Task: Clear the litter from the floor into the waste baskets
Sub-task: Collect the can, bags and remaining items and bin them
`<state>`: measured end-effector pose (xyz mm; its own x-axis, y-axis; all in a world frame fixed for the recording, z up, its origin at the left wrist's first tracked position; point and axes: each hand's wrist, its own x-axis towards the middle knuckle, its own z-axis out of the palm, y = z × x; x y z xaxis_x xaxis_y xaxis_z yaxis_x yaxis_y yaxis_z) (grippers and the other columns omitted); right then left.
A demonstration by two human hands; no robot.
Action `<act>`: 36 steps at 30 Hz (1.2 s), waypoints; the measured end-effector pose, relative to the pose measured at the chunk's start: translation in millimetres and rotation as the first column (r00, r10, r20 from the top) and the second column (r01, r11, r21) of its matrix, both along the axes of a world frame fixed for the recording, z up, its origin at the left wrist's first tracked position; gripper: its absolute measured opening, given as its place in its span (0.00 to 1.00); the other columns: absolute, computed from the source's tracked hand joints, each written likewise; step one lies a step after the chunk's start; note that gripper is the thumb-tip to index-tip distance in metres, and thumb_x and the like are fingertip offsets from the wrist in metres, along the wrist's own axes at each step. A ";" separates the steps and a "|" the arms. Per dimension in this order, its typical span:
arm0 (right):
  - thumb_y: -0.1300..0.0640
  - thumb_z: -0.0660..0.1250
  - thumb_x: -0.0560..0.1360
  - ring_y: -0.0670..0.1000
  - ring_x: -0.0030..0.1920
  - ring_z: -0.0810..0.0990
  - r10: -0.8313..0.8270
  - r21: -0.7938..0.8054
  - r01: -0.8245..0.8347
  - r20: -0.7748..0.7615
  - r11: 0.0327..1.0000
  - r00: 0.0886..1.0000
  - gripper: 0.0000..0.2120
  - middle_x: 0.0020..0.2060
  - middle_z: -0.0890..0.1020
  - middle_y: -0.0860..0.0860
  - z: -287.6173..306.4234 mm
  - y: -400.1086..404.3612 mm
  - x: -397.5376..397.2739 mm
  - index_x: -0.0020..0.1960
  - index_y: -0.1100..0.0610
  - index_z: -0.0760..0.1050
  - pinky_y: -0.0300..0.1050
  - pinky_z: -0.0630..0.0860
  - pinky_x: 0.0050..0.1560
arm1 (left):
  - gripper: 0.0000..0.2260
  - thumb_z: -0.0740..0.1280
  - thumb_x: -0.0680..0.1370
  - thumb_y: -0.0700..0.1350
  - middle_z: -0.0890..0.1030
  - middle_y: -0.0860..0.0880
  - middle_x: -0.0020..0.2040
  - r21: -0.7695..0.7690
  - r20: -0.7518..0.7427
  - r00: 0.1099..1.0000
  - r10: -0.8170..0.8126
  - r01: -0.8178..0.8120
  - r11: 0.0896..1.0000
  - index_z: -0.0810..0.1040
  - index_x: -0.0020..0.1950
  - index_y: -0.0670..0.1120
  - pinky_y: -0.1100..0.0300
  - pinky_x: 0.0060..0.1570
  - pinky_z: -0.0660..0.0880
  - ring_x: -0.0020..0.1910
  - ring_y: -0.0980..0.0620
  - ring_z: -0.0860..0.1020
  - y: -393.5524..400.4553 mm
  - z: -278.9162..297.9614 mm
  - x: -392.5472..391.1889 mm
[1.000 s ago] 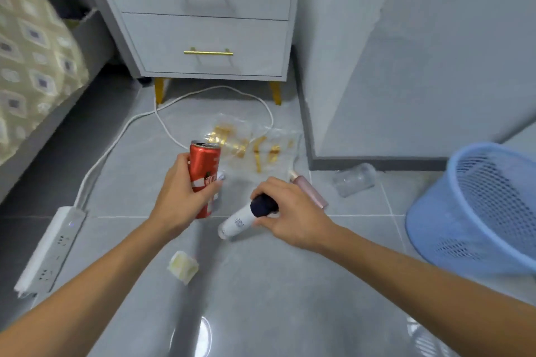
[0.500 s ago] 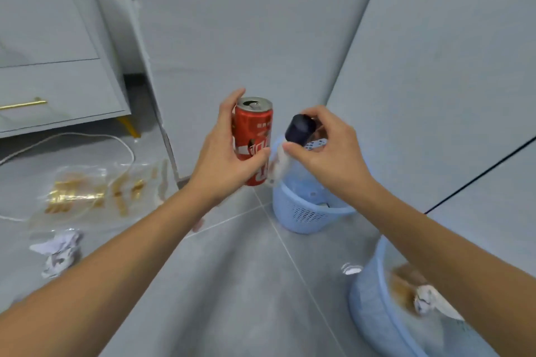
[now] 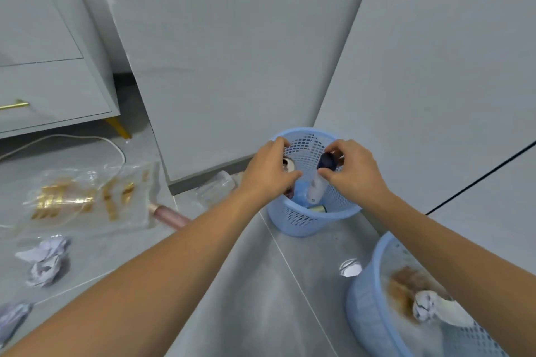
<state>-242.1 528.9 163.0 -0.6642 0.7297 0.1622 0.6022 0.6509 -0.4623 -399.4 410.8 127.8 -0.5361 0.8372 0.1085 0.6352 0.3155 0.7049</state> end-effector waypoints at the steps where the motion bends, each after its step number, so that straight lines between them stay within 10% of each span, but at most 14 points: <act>1: 0.54 0.77 0.70 0.51 0.48 0.79 0.017 0.010 -0.018 0.026 1.000 1.000 0.15 0.49 0.78 0.50 -2.2 -0.4 -1.4 0.55 0.51 0.78 0.52 0.78 0.53 | 0.27 0.77 0.72 0.53 0.77 0.50 0.64 0.013 -0.021 1.000 -0.013 0.014 1.000 0.72 0.67 0.50 0.49 0.60 0.76 0.63 0.48 0.76 -1.7 -0.9 -0.6; 9: 0.57 0.73 0.73 0.50 0.47 0.79 0.158 0.101 -0.152 -0.053 0.983 0.986 0.07 0.45 0.80 0.47 14.4 -45.2 -43.3 0.50 0.52 0.80 0.51 0.78 0.52 | 0.15 0.71 0.78 0.50 0.77 0.52 0.57 0.227 -0.056 0.998 0.037 -0.024 0.974 0.75 0.62 0.49 0.54 0.58 0.74 0.60 0.53 0.74 -79.3 10.6 -26.6; 17: 0.53 0.68 0.71 0.51 0.43 0.81 0.391 0.128 -0.373 -0.165 0.919 0.906 0.05 0.41 0.80 0.47 8.8 -167.8 -125.6 0.47 0.50 0.79 0.55 0.80 0.48 | 0.08 0.67 0.80 0.48 0.78 0.54 0.53 0.128 -0.075 0.969 0.235 -0.224 0.966 0.76 0.58 0.51 0.52 0.56 0.75 0.55 0.54 0.75 -244.8 -18.2 -72.1; 36: 0.50 0.72 0.75 0.54 0.58 0.78 0.785 -0.210 -0.760 0.257 0.615 0.564 0.20 0.59 0.76 0.50 -133.5 -370.0 -275.8 0.66 0.50 0.74 0.52 0.77 0.57 | 0.07 0.66 0.79 0.51 0.77 0.53 0.52 -0.203 -0.090 0.724 0.684 -0.686 0.699 0.78 0.55 0.52 0.51 0.48 0.77 0.57 0.50 0.75 -477.8 -138.8 -113.2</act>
